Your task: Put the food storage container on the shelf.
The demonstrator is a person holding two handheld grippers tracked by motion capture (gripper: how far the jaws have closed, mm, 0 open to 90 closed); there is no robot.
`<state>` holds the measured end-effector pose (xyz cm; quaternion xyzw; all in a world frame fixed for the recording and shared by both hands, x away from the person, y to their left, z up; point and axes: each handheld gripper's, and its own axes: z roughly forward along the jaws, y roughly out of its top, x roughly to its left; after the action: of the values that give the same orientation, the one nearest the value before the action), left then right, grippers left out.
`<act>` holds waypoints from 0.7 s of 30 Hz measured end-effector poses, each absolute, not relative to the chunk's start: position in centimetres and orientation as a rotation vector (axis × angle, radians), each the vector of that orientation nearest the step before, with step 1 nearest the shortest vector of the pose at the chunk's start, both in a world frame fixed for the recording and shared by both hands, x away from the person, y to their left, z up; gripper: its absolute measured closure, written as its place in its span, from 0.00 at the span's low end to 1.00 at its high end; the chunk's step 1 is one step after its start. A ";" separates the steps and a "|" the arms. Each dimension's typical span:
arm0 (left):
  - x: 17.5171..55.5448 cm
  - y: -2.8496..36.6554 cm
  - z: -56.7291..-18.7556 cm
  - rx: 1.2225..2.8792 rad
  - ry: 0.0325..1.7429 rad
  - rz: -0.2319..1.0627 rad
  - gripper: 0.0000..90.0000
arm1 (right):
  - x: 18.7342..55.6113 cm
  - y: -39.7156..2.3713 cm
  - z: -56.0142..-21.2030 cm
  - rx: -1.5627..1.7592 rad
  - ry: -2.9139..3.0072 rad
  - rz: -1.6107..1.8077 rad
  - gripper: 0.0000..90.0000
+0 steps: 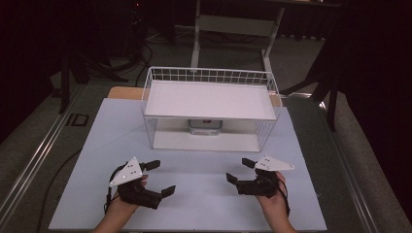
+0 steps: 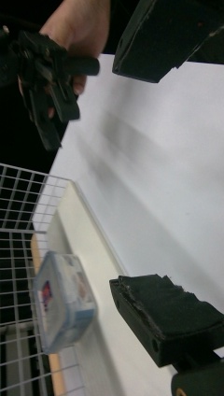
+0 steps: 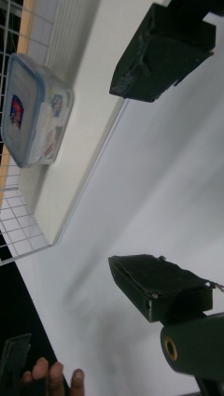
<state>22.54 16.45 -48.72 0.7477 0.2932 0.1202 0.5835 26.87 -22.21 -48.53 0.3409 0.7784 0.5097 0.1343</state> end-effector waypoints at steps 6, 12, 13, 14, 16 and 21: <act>22.1 17.4 -49.3 1.765 0.705 0.274 0.02 | 25.7 -24.1 -48.4 0.995 2.251 1.454 0.17; 21.6 18.4 -49.5 1.761 0.725 0.284 0.02 | 25.0 -25.0 -48.5 1.004 2.257 1.449 0.17; 21.5 18.6 -49.7 1.763 0.732 0.283 0.02 | 24.9 -25.2 -48.6 1.006 2.260 1.440 0.17; 21.4 18.7 -49.8 1.757 0.736 0.282 0.02 | 24.7 -25.4 -48.7 1.006 2.263 1.431 0.17; 21.4 19.0 -50.0 1.743 0.742 0.283 0.02 | 24.3 -25.7 -48.9 1.009 2.258 1.419 0.17; 21.5 19.2 -50.6 1.737 0.757 0.284 0.02 | 24.1 -26.0 -49.5 1.003 2.257 1.416 0.17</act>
<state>21.53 19.23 -50.65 0.7415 0.3232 0.1211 0.5753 24.13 -25.97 -49.51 0.3484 0.7842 0.4920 0.1470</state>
